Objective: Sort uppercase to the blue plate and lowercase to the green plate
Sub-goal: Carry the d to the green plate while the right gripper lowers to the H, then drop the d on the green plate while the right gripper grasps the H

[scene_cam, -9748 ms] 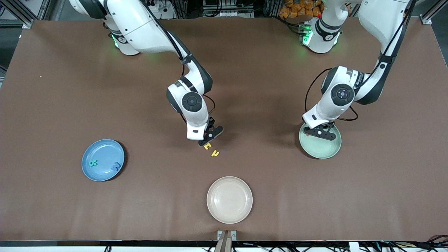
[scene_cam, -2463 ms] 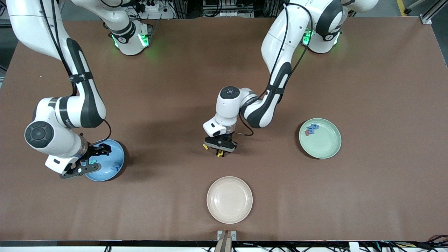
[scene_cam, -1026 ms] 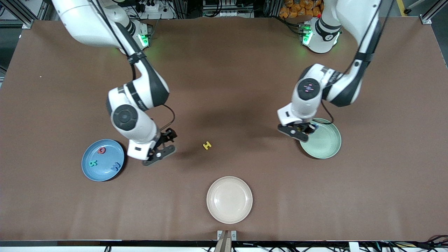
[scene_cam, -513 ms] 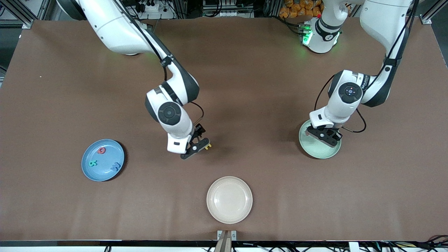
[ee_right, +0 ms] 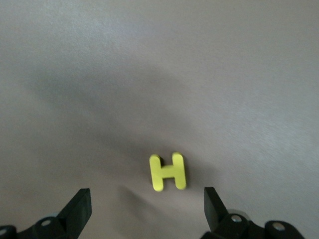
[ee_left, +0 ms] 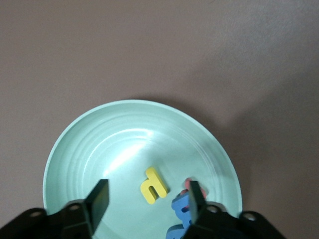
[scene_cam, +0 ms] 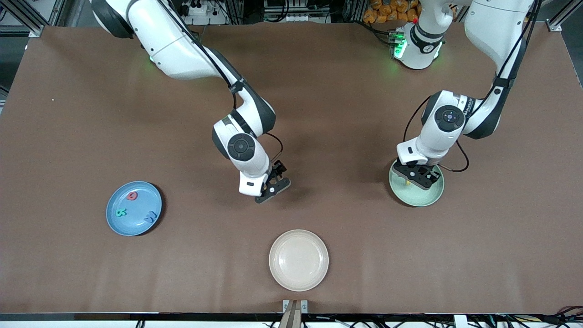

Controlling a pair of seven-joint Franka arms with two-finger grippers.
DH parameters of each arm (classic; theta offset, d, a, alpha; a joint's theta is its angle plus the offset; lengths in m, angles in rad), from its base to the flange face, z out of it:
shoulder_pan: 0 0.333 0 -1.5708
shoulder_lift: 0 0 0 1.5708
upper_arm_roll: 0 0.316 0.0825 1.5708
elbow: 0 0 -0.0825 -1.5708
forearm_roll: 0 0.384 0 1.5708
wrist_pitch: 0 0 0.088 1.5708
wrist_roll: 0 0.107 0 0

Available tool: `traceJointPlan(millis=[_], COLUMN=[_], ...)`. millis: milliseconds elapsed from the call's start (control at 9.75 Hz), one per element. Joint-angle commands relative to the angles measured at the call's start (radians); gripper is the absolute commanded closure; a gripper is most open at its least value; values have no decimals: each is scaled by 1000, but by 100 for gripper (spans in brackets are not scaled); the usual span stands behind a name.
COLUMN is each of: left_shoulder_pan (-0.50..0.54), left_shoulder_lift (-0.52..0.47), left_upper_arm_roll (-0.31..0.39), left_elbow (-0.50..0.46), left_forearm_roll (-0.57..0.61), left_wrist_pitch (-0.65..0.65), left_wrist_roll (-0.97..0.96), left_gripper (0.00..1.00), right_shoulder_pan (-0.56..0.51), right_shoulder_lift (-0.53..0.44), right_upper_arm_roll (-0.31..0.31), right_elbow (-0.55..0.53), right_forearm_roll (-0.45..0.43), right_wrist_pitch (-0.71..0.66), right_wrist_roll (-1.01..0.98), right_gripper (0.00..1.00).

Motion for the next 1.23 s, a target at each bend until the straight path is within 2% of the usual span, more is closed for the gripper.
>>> traceJointPlan(millis=[0, 205, 308, 513, 616, 821, 924, 1129], left_shoulder_pan=[13, 76, 95, 131, 162, 213, 231, 230], left_shoulder_lift=[-50, -119, -148, -156, -161, -167, -166, -131], left_upper_arm_roll=[-1, -2, 1, 16, 16, 19, 19, 21], left_elbow=[-12, 17, 72, 306, 405, 522, 583, 759], left_forearm_roll=[-54, -96, -105, -163, -179, -235, -246, -240], left_wrist_pitch=[-6, -109, -213, -577, -687, -731, -751, -957], left_wrist_roll=[-13, -12, -12, -4, 11, 31, 22, 10], left_gripper=[0, 0, 0, 0, 0, 0, 0, 0], right_shoulder_pan=[19, 24, 29, 39, 39, 41, 41, 42], right_shoulder_lift=[45, 74, 87, 92, 92, 89, 88, 83], right_upper_arm_roll=[-38, -46, -58, -70, -70, -70, -72, -72], right_elbow=[60, 102, 112, 111, 109, 108, 105, 88], right_forearm_roll=[24, 24, 24, 21, 22, 22, 18, 14], right_wrist_pitch=[-3, -3, -3, -4, -4, -9, -9, -12], right_wrist_roll=[1, -3, -3, -3, -3, -3, -3, -6], right_gripper=[0, 0, 0, 0, 0, 0, 11, 55])
